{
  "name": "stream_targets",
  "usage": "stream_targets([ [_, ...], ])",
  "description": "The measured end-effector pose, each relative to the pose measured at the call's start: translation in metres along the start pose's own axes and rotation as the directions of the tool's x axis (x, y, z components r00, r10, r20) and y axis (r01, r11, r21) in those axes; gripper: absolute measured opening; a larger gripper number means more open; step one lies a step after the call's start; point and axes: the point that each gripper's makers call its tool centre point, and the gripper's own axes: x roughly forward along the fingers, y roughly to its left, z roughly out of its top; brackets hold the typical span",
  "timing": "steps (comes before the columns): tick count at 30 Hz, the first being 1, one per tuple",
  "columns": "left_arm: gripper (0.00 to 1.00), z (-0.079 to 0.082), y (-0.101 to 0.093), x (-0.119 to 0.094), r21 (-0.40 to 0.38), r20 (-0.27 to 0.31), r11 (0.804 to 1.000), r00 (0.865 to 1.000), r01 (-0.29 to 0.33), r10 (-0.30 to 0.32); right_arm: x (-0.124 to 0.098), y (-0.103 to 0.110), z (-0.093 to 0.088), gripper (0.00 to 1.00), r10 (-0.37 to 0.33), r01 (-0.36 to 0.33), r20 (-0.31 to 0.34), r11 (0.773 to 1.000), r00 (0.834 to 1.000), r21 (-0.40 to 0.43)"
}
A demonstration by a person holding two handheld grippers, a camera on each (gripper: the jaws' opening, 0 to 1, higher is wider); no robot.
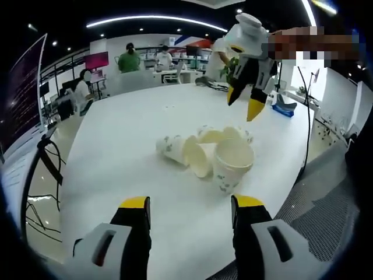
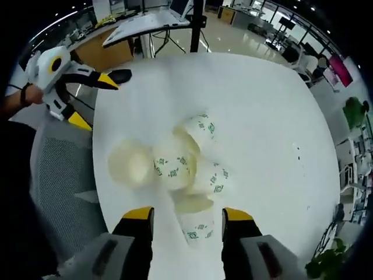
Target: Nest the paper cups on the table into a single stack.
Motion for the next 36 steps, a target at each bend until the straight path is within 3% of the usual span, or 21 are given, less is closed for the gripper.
stream_targets([
  [3, 0.54, 0.001, -0.002, -0.001, 0.002, 0.000, 1.000, 1.000, 0.001, -0.001, 0.014, -0.015, -0.010, 0.52, -0.012, 0.012, -0.003, 1.000, 1.000, -0.008],
  [6, 0.54, 0.001, -0.003, -0.002, 0.005, -0.001, 1.000, 1.000, 0.003, -0.003, 0.012, -0.007, -0.021, 0.55, -0.013, 0.013, 0.002, 1.000, 1.000, -0.003],
  [8, 0.54, 0.001, -0.003, -0.002, 0.005, -0.001, 1.000, 1.000, 0.003, -0.003, 0.024, -0.017, -0.025, 0.56, -0.016, 0.016, 0.015, 1.000, 1.000, -0.005],
  [10, 0.54, 0.001, -0.002, -0.002, 0.005, -0.001, 1.000, 1.000, 0.002, -0.002, 0.020, -0.004, -0.030, 0.57, -0.020, 0.021, 0.028, 1.000, 0.999, -0.019],
  [14, 0.54, -0.001, -0.001, -0.002, 0.007, -0.004, 1.000, 1.000, 0.001, -0.001, 0.042, -0.014, -0.041, 0.60, -0.030, 0.031, 0.015, 0.997, 0.999, -0.067],
  [17, 0.54, -0.001, 0.000, -0.003, 0.006, -0.004, 1.000, 1.000, -0.002, 0.002, 0.046, -0.012, -0.044, 0.60, -0.035, 0.036, 0.012, 0.995, 0.999, -0.096],
  [25, 0.54, -0.003, 0.005, -0.004, 0.000, -0.009, 1.000, 1.000, -0.014, 0.014, 0.073, -0.021, -0.066, 0.62, -0.034, 0.033, -0.008, 0.995, 0.999, -0.098],
  [31, 0.54, -0.005, 0.008, -0.006, 0.002, -0.019, 1.000, 1.000, -0.021, 0.021, 0.084, -0.025, -0.075, 0.58, -0.033, 0.033, 0.003, 0.995, 0.999, -0.093],
  [36, 0.54, -0.001, 0.008, -0.005, 0.008, -0.021, 1.000, 1.000, -0.021, 0.021, 0.088, -0.023, -0.079, 0.45, -0.024, 0.022, -0.015, 0.994, 1.000, -0.105],
])
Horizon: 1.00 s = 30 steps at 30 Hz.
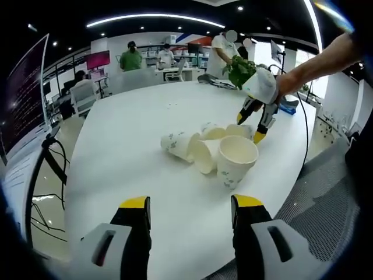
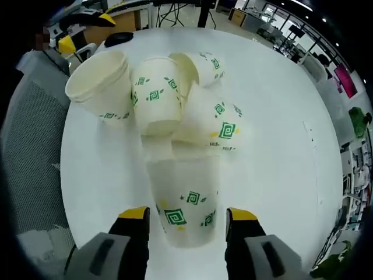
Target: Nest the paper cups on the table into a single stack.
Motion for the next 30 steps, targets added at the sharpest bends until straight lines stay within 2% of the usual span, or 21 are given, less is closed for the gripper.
stream_targets([
  [1, 0.54, 0.001, 0.000, 0.000, 0.001, 0.000, 1.000, 1.000, 0.000, 0.000, -0.003, 0.003, 0.001, 0.38, 0.001, -0.001, -0.002, 1.000, 1.000, -0.002],
  [3, 0.54, 0.004, -0.002, 0.001, 0.004, 0.002, 1.000, 1.000, 0.003, -0.003, -0.001, 0.002, 0.001, 0.37, -0.002, 0.002, 0.007, 1.000, 1.000, 0.010],
  [6, 0.54, 0.006, -0.002, 0.004, 0.008, 0.002, 1.000, 1.000, 0.008, -0.008, -0.007, 0.006, 0.003, 0.36, 0.014, -0.015, 0.023, 0.999, 1.000, 0.050],
  [8, 0.54, 0.007, -0.003, 0.006, 0.015, 0.001, 1.000, 1.000, 0.013, -0.013, 0.001, 0.005, -0.001, 0.36, 0.016, -0.017, 0.029, 0.998, 0.999, 0.056],
  [12, 0.54, 0.011, -0.008, 0.007, 0.025, 0.002, 0.999, 1.000, 0.023, -0.023, -0.008, 0.013, -0.004, 0.36, 0.014, -0.017, 0.039, 0.997, 0.999, 0.072],
  [17, 0.54, 0.013, -0.012, 0.008, 0.034, 0.002, 0.999, 0.999, 0.034, -0.035, -0.016, 0.014, -0.002, 0.35, -0.014, 0.004, 0.079, 0.991, 0.997, 0.133],
  [23, 0.54, 0.020, -0.017, 0.012, 0.050, 0.005, 0.997, 0.998, 0.055, -0.055, -0.031, 0.004, 0.004, 0.35, -0.068, 0.045, 0.125, 0.983, 0.990, 0.178],
  [30, 0.54, 0.030, -0.016, 0.017, 0.071, 0.017, 0.995, 0.998, 0.067, -0.068, -0.038, 0.003, 0.006, 0.35, -0.090, 0.061, 0.146, 0.980, 0.985, 0.189],
])
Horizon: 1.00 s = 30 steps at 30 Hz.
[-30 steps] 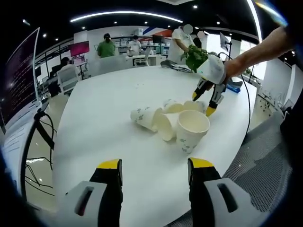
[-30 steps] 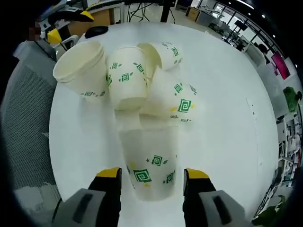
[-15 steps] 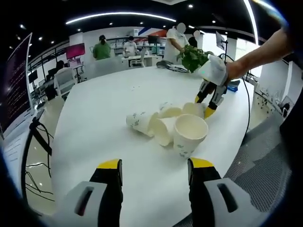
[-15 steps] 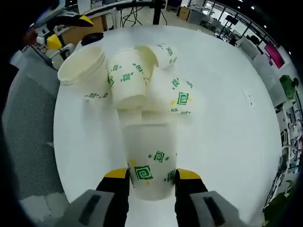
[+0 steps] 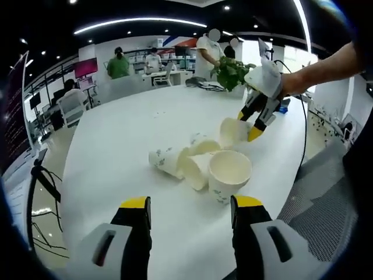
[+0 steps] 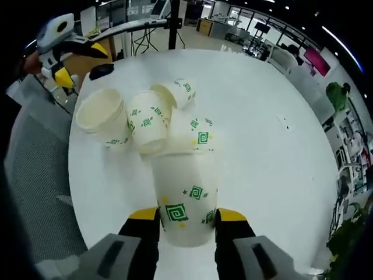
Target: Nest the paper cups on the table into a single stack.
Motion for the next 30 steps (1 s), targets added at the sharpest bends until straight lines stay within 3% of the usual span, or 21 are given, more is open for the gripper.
stream_targets([
  [12, 0.53, 0.008, -0.004, 0.002, 0.025, 0.007, 0.999, 1.000, 0.022, -0.023, -0.015, 0.005, 0.005, 0.34, -0.017, 0.010, 0.077, 0.996, 0.997, 0.089],
  [17, 0.53, 0.017, -0.009, 0.005, 0.028, 0.019, 0.999, 0.999, 0.039, -0.039, -0.023, 0.008, 0.019, 0.34, -0.029, 0.015, 0.126, 0.994, 0.992, 0.107],
  [30, 0.52, 0.047, -0.024, 0.016, 0.060, 0.048, 0.993, 0.994, 0.097, -0.100, -0.040, 0.021, 0.054, 0.34, -0.053, 0.041, 0.212, 0.997, 0.976, 0.063],
])
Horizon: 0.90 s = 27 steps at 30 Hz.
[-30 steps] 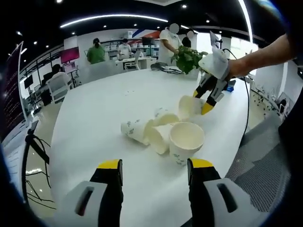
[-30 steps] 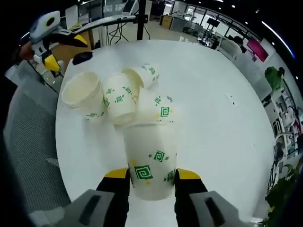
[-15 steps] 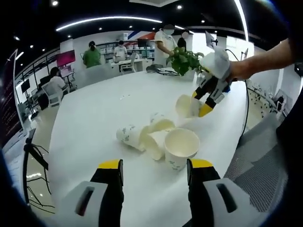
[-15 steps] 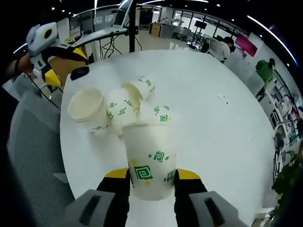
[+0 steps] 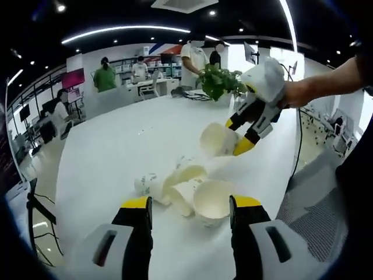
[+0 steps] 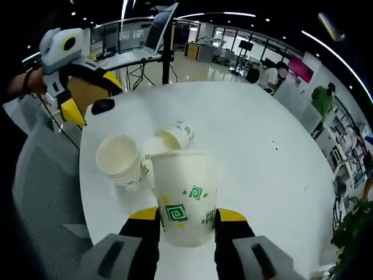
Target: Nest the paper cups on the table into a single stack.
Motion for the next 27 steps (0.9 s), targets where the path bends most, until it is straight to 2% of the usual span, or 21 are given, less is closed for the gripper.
stream_targets([
  [6, 0.51, 0.020, -0.006, 0.007, -0.046, 0.045, 0.998, 0.999, 0.033, -0.031, -0.002, 0.006, 0.016, 0.34, 0.008, -0.007, 0.029, 0.999, 1.000, -0.039],
  [10, 0.50, 0.029, -0.011, 0.010, -0.040, 0.051, 0.998, 0.998, 0.047, -0.045, 0.000, 0.011, 0.025, 0.34, 0.016, -0.012, 0.056, 0.998, 0.998, -0.069],
  [21, 0.49, 0.042, -0.018, 0.016, -0.058, 0.064, 0.994, 0.994, 0.097, -0.093, -0.005, 0.029, 0.050, 0.34, 0.020, -0.004, 0.097, 0.988, 0.995, -0.156],
  [27, 0.47, 0.048, -0.022, 0.019, -0.069, 0.072, 0.989, 0.990, 0.130, -0.125, -0.004, 0.045, 0.065, 0.35, 0.029, -0.002, 0.115, 0.974, 0.993, -0.226],
])
